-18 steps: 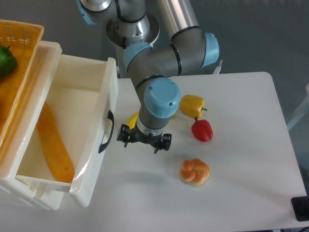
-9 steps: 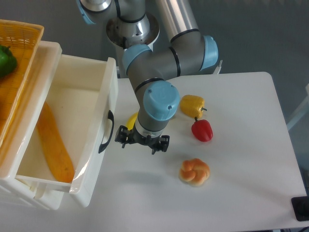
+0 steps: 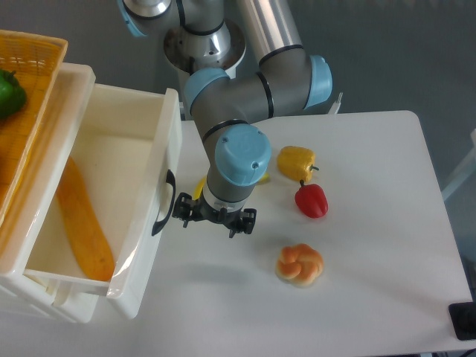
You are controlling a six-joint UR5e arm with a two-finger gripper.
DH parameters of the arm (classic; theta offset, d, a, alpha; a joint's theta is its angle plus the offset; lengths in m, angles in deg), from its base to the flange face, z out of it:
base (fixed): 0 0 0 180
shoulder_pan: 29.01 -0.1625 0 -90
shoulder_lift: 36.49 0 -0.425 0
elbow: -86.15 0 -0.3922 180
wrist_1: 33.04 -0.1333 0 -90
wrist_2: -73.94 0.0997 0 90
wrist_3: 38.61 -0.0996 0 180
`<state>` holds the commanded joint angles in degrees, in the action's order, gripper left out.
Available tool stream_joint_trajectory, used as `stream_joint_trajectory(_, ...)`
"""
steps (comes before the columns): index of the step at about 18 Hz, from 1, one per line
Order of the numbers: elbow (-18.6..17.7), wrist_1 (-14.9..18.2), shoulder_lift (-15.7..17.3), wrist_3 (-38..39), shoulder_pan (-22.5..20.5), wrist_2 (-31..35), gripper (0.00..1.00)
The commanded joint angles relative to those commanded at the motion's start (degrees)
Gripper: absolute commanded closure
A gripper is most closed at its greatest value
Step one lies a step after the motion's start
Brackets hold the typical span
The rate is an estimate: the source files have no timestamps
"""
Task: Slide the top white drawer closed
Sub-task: 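Lower the gripper beside the drawer front near its black handle, then push the open drawer front into the cabinet with the gripper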
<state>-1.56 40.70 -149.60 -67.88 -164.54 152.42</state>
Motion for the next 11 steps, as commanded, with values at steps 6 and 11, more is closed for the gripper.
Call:
stream_joint_trajectory(6, 0.0, 0.4, 0.3, 0.0, 0.1, -0.6, 0.0)
stream_joint_trajectory(11, 0.0, 0.4, 0.4, -0.1, 0.3, -1.3, 0.0)
